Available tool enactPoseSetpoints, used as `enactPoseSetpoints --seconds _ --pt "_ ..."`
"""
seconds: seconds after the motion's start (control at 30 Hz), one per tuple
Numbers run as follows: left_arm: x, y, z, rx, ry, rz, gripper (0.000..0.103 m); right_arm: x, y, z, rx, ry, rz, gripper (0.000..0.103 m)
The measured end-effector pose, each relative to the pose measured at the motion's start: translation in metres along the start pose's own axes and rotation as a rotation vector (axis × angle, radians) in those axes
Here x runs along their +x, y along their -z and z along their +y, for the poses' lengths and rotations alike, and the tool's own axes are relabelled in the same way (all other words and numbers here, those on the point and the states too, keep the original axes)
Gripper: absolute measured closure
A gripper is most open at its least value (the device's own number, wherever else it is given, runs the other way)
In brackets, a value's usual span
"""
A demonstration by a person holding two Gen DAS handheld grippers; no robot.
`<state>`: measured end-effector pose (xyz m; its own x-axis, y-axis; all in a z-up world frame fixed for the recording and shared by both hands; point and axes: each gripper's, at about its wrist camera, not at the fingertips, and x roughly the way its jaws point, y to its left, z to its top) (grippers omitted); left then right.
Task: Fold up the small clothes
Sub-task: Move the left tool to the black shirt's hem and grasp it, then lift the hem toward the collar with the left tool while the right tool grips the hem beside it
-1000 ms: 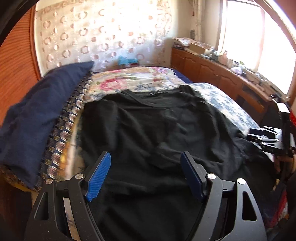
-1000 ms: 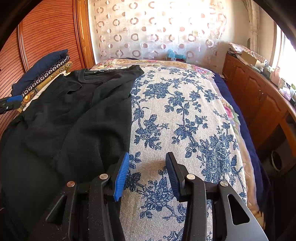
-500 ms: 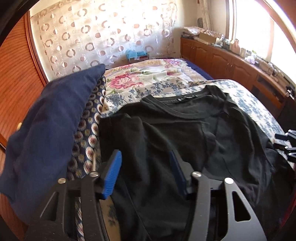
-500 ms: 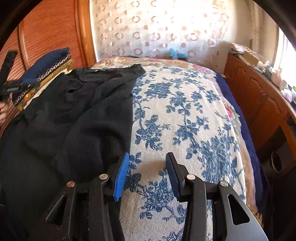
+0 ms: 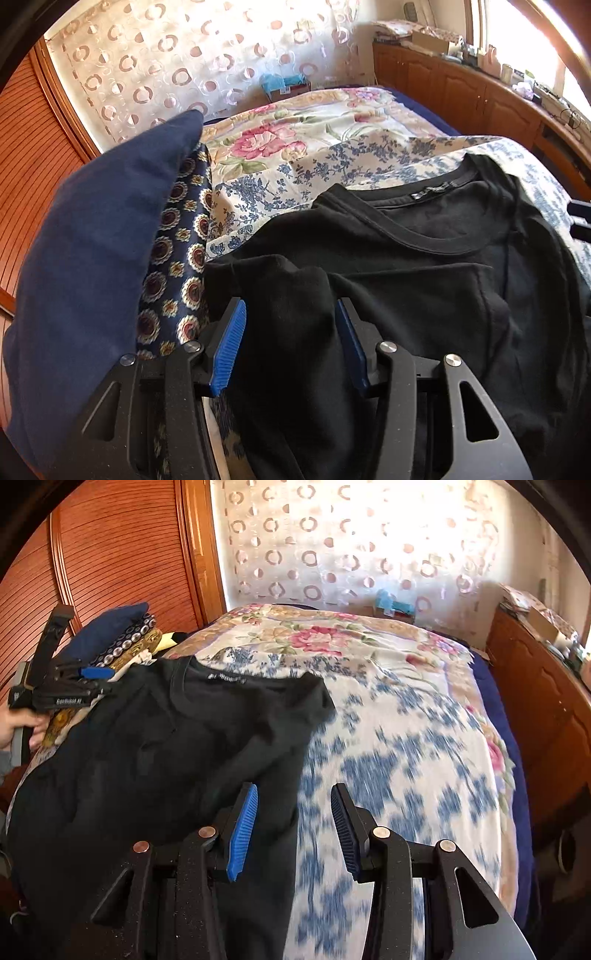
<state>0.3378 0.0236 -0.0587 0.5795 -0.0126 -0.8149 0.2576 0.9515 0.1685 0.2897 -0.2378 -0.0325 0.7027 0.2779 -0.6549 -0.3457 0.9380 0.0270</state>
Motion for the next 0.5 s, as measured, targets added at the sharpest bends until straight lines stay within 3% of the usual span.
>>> enactPoseSetpoints --seconds 0.17,0.27,0.4,0.5 --pt "0.011 -0.002 -0.003 0.025 -0.019 0.013 0.053 0.035 -0.016 -0.013 0.020 -0.028 0.015 0.060" --pt "0.013 -0.004 -0.004 0.031 -0.017 0.020 0.060 0.055 -0.023 -0.022 0.042 -0.045 0.038 0.056" --pt "0.015 -0.004 0.002 0.008 0.005 0.027 0.092 0.075 -0.031 -0.025 0.036 -0.047 0.067 0.056" --pt "0.008 -0.004 0.009 -0.015 0.025 0.003 0.098 0.082 -0.037 -0.024 0.032 -0.045 0.061 0.055"
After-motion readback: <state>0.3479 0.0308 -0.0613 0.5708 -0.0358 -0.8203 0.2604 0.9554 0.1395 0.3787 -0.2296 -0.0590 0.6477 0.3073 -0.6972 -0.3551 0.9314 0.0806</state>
